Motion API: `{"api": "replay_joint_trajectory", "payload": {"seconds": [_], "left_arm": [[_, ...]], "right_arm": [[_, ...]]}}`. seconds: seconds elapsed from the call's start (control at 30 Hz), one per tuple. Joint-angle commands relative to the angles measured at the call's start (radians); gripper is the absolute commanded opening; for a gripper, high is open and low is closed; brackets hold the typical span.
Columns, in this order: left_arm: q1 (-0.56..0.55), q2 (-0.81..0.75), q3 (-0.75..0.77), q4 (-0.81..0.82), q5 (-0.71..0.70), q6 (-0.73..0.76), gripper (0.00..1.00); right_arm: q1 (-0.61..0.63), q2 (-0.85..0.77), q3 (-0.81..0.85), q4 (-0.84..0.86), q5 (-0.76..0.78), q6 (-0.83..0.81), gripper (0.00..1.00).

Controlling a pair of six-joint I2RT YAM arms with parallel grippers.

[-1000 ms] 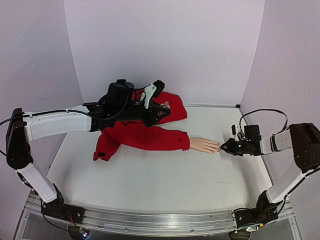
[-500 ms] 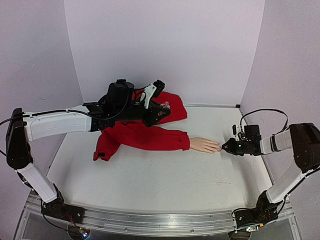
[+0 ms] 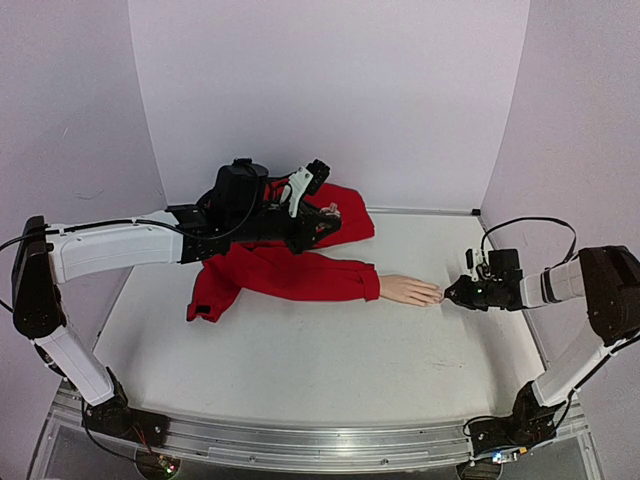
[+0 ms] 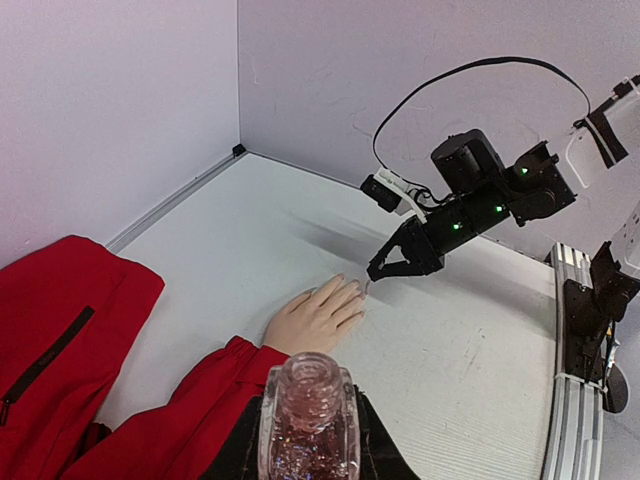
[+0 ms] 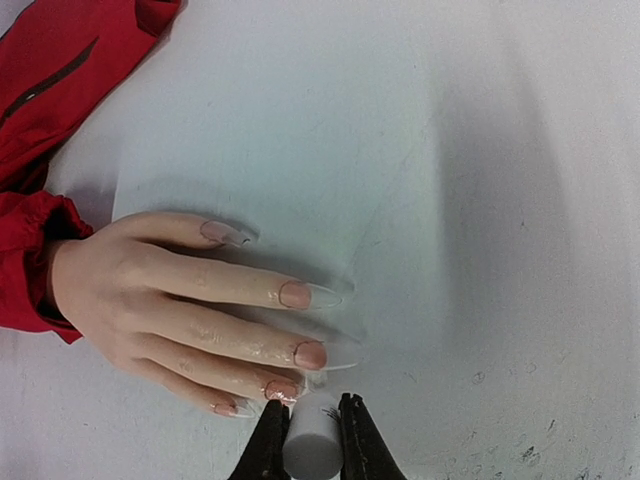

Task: Paint the nails

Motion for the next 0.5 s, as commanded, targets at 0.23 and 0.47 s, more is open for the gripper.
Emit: {"api": "replay_joint_trajectory", "payload": {"seconds": [0.23,0.47], "left_arm": [[-0.003,-0.052,0.033,0.054,0.008,0.013,0.00],[-0.002,-0.057,0.027,0.054,0.012,0.008,0.00]], "right_arm": [[0.006,-0.055,0.017,-0.032,0.020,0.003,0.00],[0.006,-0.084,0.006,-0.042,-0.036,-0.021,0.00]]}}
